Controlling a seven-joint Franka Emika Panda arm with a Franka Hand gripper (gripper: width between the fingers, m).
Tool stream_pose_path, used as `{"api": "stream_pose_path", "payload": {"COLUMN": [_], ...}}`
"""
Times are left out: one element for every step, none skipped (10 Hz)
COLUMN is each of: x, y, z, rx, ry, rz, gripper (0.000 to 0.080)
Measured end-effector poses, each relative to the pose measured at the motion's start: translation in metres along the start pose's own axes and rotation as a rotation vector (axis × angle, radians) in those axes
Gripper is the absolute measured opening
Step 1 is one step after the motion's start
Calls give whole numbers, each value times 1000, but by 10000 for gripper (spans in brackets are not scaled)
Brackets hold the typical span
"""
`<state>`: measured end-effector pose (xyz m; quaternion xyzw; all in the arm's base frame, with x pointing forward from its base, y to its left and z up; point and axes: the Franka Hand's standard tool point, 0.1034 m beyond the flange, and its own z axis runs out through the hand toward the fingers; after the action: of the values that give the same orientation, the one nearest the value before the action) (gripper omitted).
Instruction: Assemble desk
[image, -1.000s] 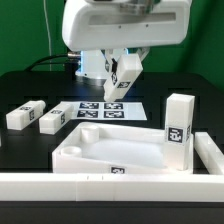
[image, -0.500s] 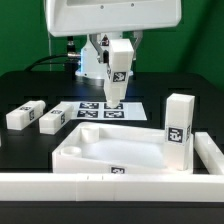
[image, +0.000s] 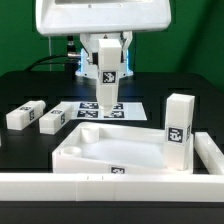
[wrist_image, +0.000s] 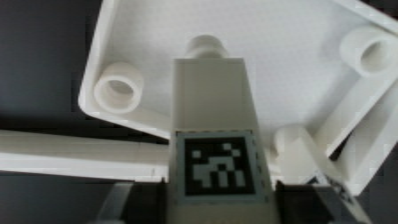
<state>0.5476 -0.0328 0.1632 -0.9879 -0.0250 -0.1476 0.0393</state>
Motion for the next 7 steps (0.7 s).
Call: {"api": "stream_pose_path", "payload": {"x": [7,8,3,3,2,-2,-3], "y": [9,22,21,21,23,28,29], "z": [-2,-3,-1,0,1,8,12], "rx": [-24,-82,-88,-85,-90,-104,-103], "ry": [65,141,142,138,137,131,123], "rz": [-11,-28,-23,-26,-26,-22,-17], "gripper": [290,290,290,290,290,290,290]}}
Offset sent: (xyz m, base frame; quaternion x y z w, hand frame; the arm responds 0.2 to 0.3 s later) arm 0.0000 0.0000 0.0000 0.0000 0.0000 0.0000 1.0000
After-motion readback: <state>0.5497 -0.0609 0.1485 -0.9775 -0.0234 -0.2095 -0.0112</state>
